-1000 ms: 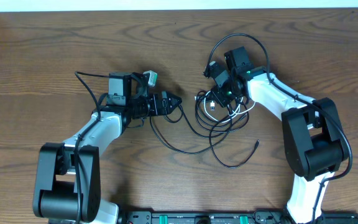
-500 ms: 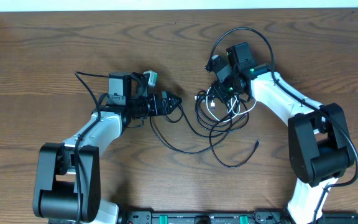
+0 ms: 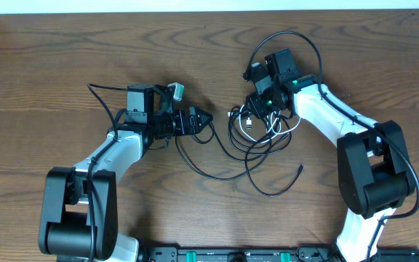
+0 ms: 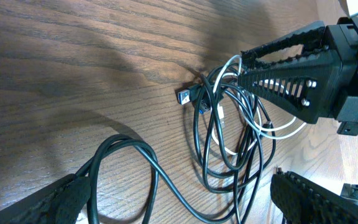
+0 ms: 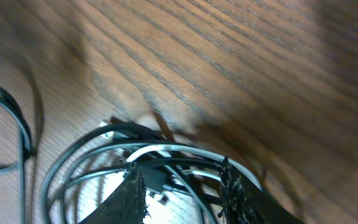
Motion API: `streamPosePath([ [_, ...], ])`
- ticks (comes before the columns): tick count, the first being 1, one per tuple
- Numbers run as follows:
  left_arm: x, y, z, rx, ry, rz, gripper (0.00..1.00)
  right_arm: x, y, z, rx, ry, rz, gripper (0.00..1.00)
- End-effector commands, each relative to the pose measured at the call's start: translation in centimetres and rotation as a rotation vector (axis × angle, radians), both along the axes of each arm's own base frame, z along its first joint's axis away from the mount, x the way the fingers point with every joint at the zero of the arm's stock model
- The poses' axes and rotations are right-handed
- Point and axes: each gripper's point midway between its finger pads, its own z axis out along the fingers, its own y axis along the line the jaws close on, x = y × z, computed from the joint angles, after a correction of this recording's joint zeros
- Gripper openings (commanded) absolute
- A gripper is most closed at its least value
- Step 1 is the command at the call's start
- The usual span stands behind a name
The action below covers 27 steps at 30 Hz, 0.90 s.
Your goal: Untangle cables
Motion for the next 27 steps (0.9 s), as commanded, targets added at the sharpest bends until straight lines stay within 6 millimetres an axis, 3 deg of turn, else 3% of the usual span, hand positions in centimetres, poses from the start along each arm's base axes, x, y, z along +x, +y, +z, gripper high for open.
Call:
streamPosePath([
  [1,0.2,0.0,0.4,0.003,-0.02,-0.009,0.99,-0.3,1.9,1.1,0.117,0.055,-0.032,0.34],
  [6,0.2,0.0,0.4,0.003,-0.02,-0.009,0.99,-1.3,2.3,1.1,0.159,0.125,-0.063,0.32],
  [12,0.2,0.0,0.4,0.003,-0.02,-0.009,0.99,-0.8,1.0,0.4,0.113,0.155,-0.218,0.22],
  [27,0.2,0.0,0.4,0.003,-0.02,-0.009,0.99,-1.1,2.7,-0.2,0.191,0.302,-0.601,0.32],
])
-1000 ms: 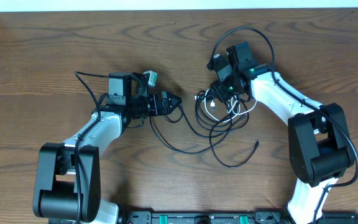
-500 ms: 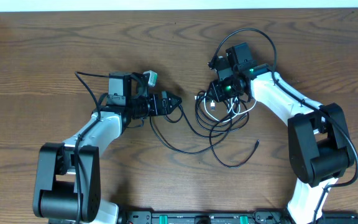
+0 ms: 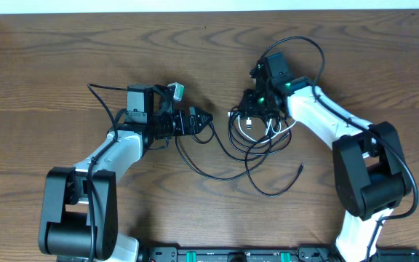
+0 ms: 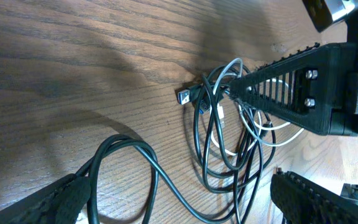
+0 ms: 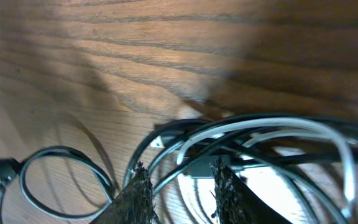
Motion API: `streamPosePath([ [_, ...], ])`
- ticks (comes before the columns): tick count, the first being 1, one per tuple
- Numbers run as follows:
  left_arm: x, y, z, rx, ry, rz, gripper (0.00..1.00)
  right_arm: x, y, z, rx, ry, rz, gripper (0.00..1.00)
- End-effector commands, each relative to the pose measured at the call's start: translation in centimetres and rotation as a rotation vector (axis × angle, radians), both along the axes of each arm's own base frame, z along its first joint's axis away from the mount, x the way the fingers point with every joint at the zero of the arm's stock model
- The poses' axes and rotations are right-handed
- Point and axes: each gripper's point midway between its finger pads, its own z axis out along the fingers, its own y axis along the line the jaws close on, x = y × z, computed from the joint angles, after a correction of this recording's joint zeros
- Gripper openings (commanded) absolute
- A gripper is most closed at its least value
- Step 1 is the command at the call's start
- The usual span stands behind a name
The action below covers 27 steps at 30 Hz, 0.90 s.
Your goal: Untangle cables
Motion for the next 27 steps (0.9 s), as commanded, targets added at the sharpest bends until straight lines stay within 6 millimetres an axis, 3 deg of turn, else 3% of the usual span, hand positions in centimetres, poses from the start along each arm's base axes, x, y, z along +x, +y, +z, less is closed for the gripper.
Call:
streamPosePath([
  [1,0.2,0.0,0.4,0.003,-0.02,-0.009,0.99,0.8,0.4,-0.2,-0.014,0.012,-0.127,0.32],
  [7,0.2,0.0,0.4,0.003,-0.02,-0.009,0.99,1.7,-0.5,-0.9,-0.026,0.039,-0.314,0.32],
  [15,0.2,0.0,0.4,0.003,-0.02,-0.009,0.99,2.3,-0.1,-2.7,-0.004,0.067,-0.376,0.31],
  [18,0.2,0.0,0.4,0.003,-0.02,-0.009,0.99,2.4,-0.1,-3.5,-0.005,0.077,-0.384,0.26],
  [20,0.2,0.0,0.4,0.003,-0.02,-0.009,0.99,2.7,0.0,-3.5,0.003,0.065,-0.384,0.11],
  [22,0.2,0.0,0.4,0.003,-0.02,-0.009,0.99,3.3,0.4,-3.1,0.021,0.035,-0.365,0.01],
  [27,0.2,0.0,0.4,0.003,-0.02,-0.009,0.99,5.2,3.3,0.6,0.167,-0.124,-0.142,0.01],
])
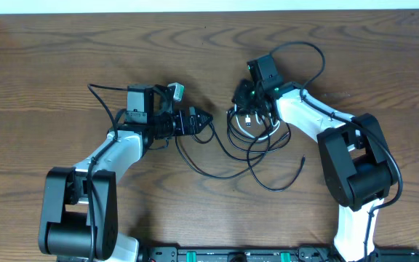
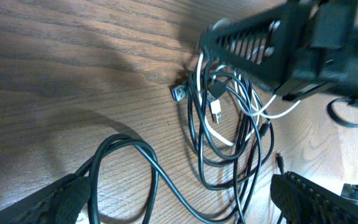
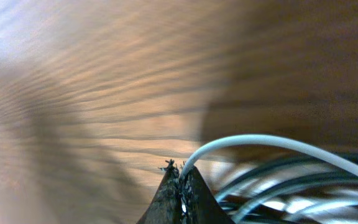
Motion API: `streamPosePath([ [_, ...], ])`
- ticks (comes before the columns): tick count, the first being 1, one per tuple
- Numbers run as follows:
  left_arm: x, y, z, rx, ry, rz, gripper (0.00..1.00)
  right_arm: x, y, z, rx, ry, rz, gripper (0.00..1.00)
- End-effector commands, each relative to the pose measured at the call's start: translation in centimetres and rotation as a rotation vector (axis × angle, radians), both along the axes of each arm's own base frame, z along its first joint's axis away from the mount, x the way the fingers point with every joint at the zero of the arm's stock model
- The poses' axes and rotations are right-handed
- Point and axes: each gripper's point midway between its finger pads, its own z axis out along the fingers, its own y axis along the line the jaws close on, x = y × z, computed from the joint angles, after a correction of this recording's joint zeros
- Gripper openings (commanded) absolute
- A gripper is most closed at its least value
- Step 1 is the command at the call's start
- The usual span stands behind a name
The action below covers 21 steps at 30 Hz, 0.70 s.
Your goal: Untangle cables
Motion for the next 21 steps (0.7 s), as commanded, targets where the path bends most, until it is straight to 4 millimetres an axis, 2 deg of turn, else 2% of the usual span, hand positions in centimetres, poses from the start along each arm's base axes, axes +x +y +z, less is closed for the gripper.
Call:
streamPosePath([
  [1,0.2,0.0,0.4,0.003,-0.019,-0.009,0.99,0.5,1.6,2.2,0.049,-0.105,0.175,0.01],
  [5,0.2,0.0,0.4,0.003,-0.019,-0.009,0.99,0.6,1.7,5.4,0.05,-0.214,0.288,0.01],
  [8,0.2,0.0,0.4,0.003,-0.019,-0.009,0.99,0.2,1.2,9.1,0.034,-0.315,0.371,0.01],
  [9,0.2,0.0,0.4,0.003,-0.019,-0.009,0.99,0.0,0.5,11.5,0.024,-0.361,0.381,0.01],
  [14,0.2,0.0,0.4,0.003,-0.019,-0.009,0.99,-1.3,-2.1,20.2,0.047,-0.529,0.394,0.01],
  [16,0.2,0.0,0.4,0.003,-0.019,-0.009,0.99,-2.3,-4.2,25.1,0.048,-0.625,0.356,0.01],
  [18,0.2,0.0,0.4,0.003,-0.019,-0.009,0.99,-3.3,-5.6,27.8,0.046,-0.678,0.332,0.01],
  [21,0.2,0.0,0.4,0.003,-0.019,-0.009,0.99,-4.9,-6.7,29.7,0.035,-0.698,0.317,0.01],
])
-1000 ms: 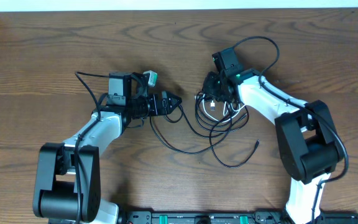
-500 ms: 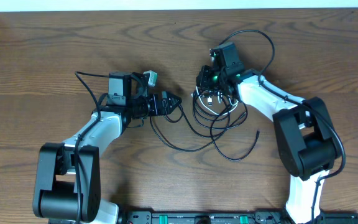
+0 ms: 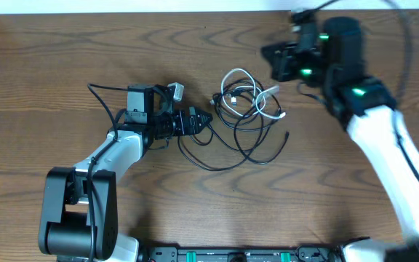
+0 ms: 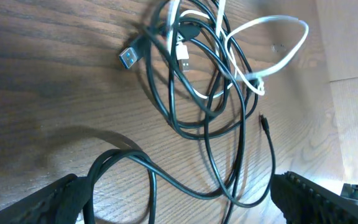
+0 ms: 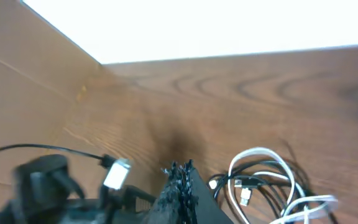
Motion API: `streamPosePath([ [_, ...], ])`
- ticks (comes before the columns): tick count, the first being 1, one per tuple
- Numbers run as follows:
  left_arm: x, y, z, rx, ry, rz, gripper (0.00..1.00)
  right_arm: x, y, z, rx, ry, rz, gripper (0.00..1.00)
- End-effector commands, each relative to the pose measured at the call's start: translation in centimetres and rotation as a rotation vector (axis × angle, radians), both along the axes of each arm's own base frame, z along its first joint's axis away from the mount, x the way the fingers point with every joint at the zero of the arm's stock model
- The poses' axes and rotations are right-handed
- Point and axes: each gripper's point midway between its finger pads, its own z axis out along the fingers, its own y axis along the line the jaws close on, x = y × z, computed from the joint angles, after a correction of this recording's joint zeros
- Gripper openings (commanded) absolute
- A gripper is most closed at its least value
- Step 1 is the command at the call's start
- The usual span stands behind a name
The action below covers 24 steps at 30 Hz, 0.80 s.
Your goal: Untangle cables
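A tangle of black cables (image 3: pixel 240 116) with a white cable (image 3: pixel 266 100) looped through it lies on the wooden table (image 3: pixel 64 51), just right of my left gripper (image 3: pixel 201 120). In the left wrist view the tangle (image 4: pixel 197 93) shows a silver USB plug (image 4: pixel 129 57), and my left gripper (image 4: pixel 176 190) stands open with a black loop (image 4: pixel 123 162) lying by its left finger. My right gripper (image 3: pixel 271 58) hangs high above the table, right of the tangle and blurred. Its fingers (image 5: pixel 180 177) are shut together with nothing seen between them, and the tangle (image 5: pixel 260 183) lies below.
A loose black cable end (image 3: pixel 287 135) lies right of the tangle. The left arm's own thin lead (image 3: pixel 97 93) arcs over the table at the left. The table's far edge (image 3: pixel 158 12) meets a white wall.
My right gripper was low at the tangle, shut with the white cable at its tips; now it is raised high and empty. The tangle lies further left and towards the far edge, with the white loop spread out.
My right gripper stood open over the tangle at the two oldest moments, fingers astride the cables. Then it was shut on the white cable, further left. Now it is up and away, and the tangle has shifted and loosened. My left gripper stayed open in place.
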Motion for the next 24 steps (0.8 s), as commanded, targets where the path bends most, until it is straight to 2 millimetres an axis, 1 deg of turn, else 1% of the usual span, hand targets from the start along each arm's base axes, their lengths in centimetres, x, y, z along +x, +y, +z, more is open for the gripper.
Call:
streamPosePath([
  [1,0.2,0.0,0.4,0.004,-0.019,-0.009,0.99,-1.8,-0.9,2.2,-0.024,-0.045,0.008,0.01],
  [3,0.2,0.0,0.4,0.004,-0.019,-0.009,0.99,-2.2,-1.8,1.3,-0.07,-0.01,-0.035,0.01],
  [5,0.2,0.0,0.4,0.004,-0.019,-0.009,0.99,-2.3,-2.5,-0.4,-0.113,0.05,-0.078,0.01],
  [6,0.2,0.0,0.4,0.004,-0.019,-0.009,0.99,-2.4,-2.6,-1.3,-0.13,0.08,-0.084,0.03],
  [7,0.2,0.0,0.4,0.004,-0.019,-0.009,0.99,-2.6,-2.4,-2.2,-0.142,0.115,-0.076,0.1],
  [8,0.2,0.0,0.4,0.004,-0.019,-0.009,0.99,-2.7,-2.2,-2.9,-0.149,0.138,-0.069,0.12],
  [10,0.2,0.0,0.4,0.004,-0.019,-0.009,0.99,-2.9,-1.6,-4.7,-0.169,0.194,-0.052,0.13],
  [11,0.2,0.0,0.4,0.004,-0.019,-0.009,0.99,-2.9,-1.4,-5.3,-0.175,0.21,-0.045,0.13],
  [15,0.2,0.0,0.4,0.004,-0.019,-0.009,0.99,-3.4,-0.1,-8.1,-0.208,0.293,-0.007,0.25],
  [17,0.2,0.0,0.4,0.004,-0.019,-0.009,0.99,-3.6,0.8,-9.3,-0.221,0.319,0.015,0.27],
  [24,0.2,0.0,0.4,0.004,-0.019,-0.009,0.99,-4.1,2.8,-11.0,-0.243,0.351,0.064,0.3],
])
